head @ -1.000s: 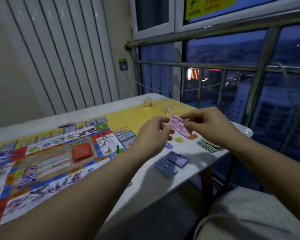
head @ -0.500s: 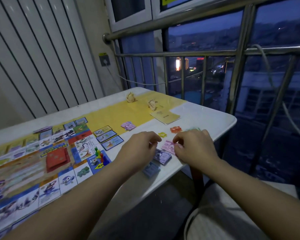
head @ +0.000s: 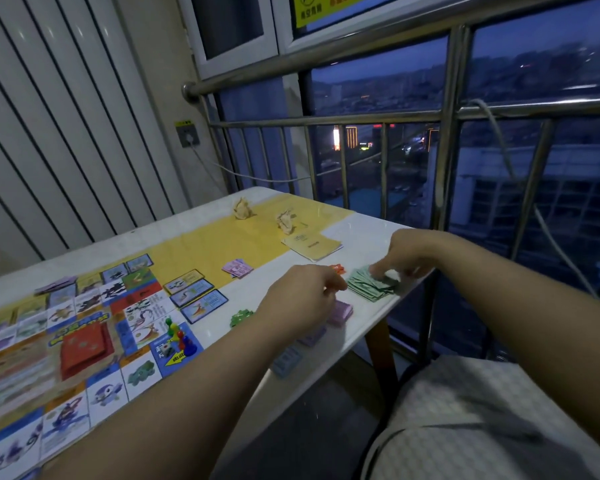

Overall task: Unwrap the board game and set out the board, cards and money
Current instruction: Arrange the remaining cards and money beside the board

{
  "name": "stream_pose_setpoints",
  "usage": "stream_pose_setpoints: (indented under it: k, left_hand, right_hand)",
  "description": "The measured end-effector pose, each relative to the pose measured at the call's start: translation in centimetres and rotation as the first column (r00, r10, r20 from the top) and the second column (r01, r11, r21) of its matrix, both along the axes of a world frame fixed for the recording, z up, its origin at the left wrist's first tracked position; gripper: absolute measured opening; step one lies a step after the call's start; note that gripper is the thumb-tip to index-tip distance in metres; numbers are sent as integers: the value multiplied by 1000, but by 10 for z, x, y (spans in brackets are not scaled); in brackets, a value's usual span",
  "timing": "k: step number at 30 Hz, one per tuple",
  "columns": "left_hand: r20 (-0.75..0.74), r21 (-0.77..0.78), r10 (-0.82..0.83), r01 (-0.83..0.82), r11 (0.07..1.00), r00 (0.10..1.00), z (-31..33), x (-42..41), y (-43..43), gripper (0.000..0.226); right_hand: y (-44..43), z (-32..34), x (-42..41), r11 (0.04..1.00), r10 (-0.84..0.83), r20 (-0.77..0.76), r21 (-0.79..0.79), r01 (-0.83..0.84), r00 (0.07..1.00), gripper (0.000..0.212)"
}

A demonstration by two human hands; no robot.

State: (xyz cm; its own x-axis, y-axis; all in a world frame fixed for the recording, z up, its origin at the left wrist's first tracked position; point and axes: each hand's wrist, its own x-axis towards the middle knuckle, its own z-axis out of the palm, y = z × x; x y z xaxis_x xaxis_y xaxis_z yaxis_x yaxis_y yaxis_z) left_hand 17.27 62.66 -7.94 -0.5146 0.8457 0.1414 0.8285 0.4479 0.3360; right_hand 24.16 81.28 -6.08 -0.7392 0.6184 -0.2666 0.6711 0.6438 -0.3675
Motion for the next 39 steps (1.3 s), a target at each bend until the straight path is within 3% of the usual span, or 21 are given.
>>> stream_pose_setpoints:
  k: [4, 9, 32, 39]
  left_hand:
    - [-59, -217, -126, 111, 970, 990, 2, 8, 19, 34]
    - [-74, -299, -199, 169, 939, 977, 9, 7, 25, 37]
    - [56, -265, -216, 223, 938, 975, 6, -2, 15, 39]
    - [62, -265, -204, 213, 940, 977, 5, -6, 14, 38]
  right_hand:
    - [-10, 2, -7, 995, 95, 103, 9, -96, 990, 32]
    - [-18, 3, -13, 984, 161, 220, 41, -174, 962, 43]
    - [-33, 9, -24, 964, 219, 295, 84, -254, 930, 58]
    - [-41, 4, -26, 944, 284, 281, 88, -319, 917, 49]
